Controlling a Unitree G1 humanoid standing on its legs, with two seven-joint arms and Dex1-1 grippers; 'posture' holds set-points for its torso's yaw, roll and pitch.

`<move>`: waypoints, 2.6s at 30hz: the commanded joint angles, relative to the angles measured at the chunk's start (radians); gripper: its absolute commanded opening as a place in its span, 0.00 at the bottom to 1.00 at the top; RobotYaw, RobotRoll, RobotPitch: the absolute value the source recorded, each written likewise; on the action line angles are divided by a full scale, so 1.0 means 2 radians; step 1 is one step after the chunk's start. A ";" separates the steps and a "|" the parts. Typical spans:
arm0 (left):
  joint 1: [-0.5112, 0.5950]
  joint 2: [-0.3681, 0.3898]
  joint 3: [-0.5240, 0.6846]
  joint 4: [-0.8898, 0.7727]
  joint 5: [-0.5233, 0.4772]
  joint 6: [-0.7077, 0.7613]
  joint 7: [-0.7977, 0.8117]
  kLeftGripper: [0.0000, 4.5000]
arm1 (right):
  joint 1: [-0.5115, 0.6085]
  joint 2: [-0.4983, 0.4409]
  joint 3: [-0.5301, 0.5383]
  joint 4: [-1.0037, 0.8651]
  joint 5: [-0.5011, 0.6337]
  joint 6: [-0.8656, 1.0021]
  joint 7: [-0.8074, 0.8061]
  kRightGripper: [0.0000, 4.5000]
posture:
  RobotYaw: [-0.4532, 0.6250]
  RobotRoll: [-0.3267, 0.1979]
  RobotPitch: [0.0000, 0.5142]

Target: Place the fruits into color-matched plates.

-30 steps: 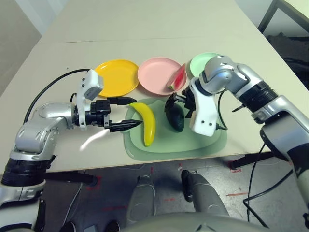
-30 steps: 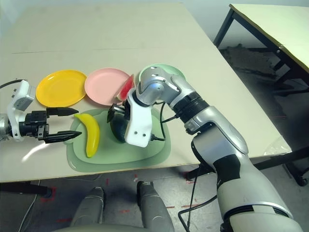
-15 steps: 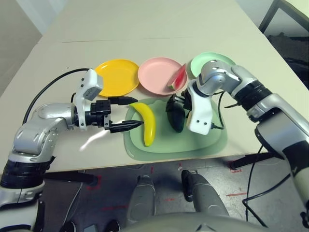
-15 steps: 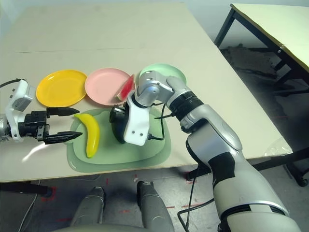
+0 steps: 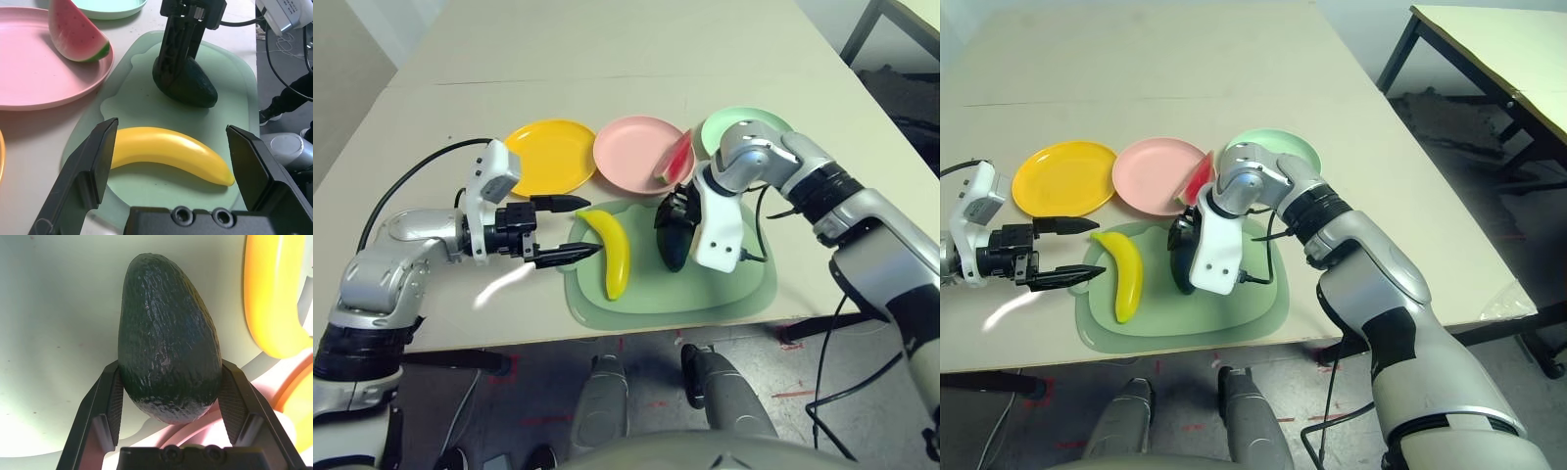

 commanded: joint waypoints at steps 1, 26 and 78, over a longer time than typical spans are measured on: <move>-0.002 0.003 -0.003 0.002 0.006 -0.005 -0.004 1.00 | 0.004 -0.005 -0.001 -0.011 0.015 0.010 0.010 0.66 | 0.47 0.62 0.37; -0.020 -0.062 -0.014 -0.024 -0.001 -0.007 0.062 1.00 | -0.132 -0.056 0.001 0.275 -0.205 0.160 -0.289 0.66 | 0.43 0.62 0.34; -0.027 -0.050 -0.005 0.055 0.120 -0.083 0.159 1.00 | 0.219 -0.145 -0.264 -0.251 0.180 0.537 0.029 0.99 | 0.43 0.62 0.38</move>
